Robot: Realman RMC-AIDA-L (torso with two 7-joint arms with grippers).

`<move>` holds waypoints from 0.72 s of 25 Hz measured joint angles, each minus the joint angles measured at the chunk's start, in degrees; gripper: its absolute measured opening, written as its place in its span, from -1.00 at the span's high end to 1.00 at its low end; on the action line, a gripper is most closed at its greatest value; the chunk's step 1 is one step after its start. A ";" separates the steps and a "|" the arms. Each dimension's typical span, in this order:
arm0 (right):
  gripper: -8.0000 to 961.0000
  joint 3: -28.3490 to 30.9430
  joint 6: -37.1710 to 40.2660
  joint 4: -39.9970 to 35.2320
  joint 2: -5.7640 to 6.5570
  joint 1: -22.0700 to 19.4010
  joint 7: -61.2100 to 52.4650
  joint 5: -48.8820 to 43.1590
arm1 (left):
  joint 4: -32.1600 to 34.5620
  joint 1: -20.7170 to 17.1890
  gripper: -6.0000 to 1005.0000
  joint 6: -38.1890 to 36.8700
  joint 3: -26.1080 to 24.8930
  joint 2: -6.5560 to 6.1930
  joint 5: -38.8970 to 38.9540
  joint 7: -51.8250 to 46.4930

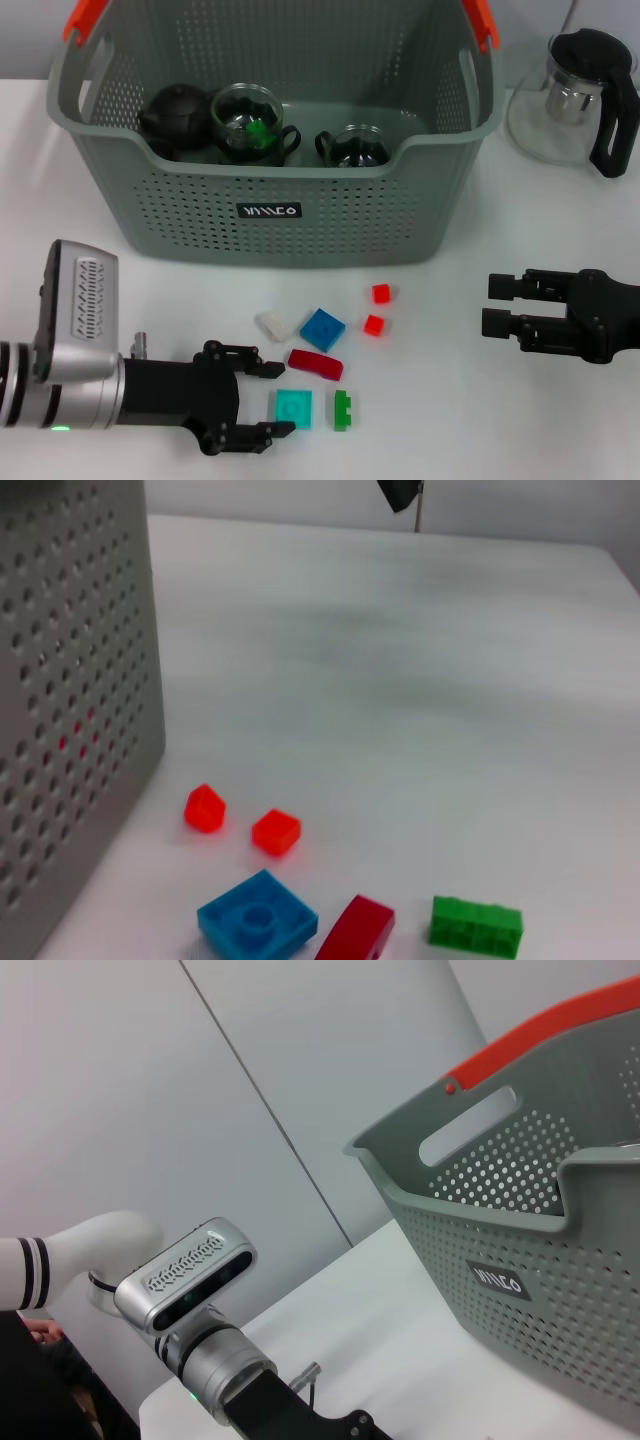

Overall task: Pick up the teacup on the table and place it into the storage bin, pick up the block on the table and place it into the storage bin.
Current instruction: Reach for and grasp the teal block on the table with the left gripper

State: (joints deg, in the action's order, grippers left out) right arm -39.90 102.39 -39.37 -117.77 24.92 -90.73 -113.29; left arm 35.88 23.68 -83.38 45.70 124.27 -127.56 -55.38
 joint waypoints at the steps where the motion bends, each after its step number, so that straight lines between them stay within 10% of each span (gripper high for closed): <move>1: -0.46 0.00 0.00 0.00 0.00 0.00 -0.04 0.00 | 0.05 -0.04 -0.31 -0.37 -0.16 0.00 0.00 0.00; 18: -0.46 0.09 0.09 0.00 0.00 0.03 -0.14 0.00 | -1.44 0.21 -0.31 0.40 0.29 0.35 -0.04 2.14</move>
State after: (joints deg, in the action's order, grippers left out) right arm -39.81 102.48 -39.38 -117.77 24.94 -90.88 -113.29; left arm 34.44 23.89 -82.98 45.98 124.62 -127.60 -53.24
